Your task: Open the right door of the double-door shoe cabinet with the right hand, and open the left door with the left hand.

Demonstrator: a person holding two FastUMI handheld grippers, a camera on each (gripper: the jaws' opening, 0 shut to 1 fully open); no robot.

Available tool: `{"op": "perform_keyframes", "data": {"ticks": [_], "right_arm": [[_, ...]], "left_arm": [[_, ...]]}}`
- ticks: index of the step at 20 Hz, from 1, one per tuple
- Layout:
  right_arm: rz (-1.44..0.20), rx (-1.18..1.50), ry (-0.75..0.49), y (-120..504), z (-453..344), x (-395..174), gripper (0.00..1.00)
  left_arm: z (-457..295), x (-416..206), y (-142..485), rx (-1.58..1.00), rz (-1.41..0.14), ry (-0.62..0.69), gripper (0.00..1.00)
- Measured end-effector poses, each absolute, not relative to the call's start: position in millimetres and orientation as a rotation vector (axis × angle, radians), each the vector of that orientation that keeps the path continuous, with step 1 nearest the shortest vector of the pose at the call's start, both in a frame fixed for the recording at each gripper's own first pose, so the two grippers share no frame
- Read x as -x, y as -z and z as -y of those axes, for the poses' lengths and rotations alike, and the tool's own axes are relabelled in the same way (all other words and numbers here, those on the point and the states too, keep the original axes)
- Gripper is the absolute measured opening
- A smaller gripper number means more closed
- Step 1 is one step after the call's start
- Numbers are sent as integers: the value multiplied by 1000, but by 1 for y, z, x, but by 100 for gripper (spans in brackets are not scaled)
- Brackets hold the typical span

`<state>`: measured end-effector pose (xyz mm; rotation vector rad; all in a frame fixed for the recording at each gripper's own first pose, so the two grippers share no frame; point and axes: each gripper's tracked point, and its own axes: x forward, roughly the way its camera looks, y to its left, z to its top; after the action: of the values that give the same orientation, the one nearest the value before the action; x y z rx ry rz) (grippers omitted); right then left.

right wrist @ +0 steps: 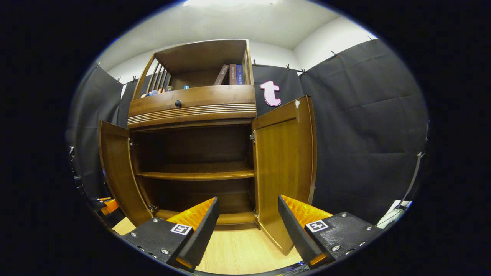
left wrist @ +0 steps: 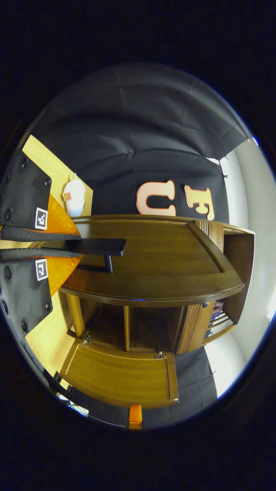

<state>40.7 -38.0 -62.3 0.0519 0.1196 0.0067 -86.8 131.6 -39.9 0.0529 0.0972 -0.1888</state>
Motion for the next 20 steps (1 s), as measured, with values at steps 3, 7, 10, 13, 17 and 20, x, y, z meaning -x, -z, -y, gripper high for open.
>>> {"op": "perform_keyframes", "data": {"ticks": [3, 7, 10, 13, 17, 20], "right_arm": [[-124, -55, -23, 64, 23, -37, 92], [-128, -53, -47, 66, 5, -31, 92], [-125, -47, -54, 66, -2, -27, 92], [-122, -44, -55, 63, -4, -22, 92], [-115, -36, -48, 62, -6, -20, 92], [-116, -33, -51, 62, -9, -18, 92]], "left_arm": [[-150, 90, 38, -6, -114, 194, 13], [-166, 93, 36, -16, -120, 209, 11], [-166, 93, 37, -19, -122, 216, 13], [-172, 98, 38, -23, -128, 210, 10], [-206, 96, 36, -17, -128, 188, 13], [-217, 95, 34, -2, -131, 173, 13]]}}
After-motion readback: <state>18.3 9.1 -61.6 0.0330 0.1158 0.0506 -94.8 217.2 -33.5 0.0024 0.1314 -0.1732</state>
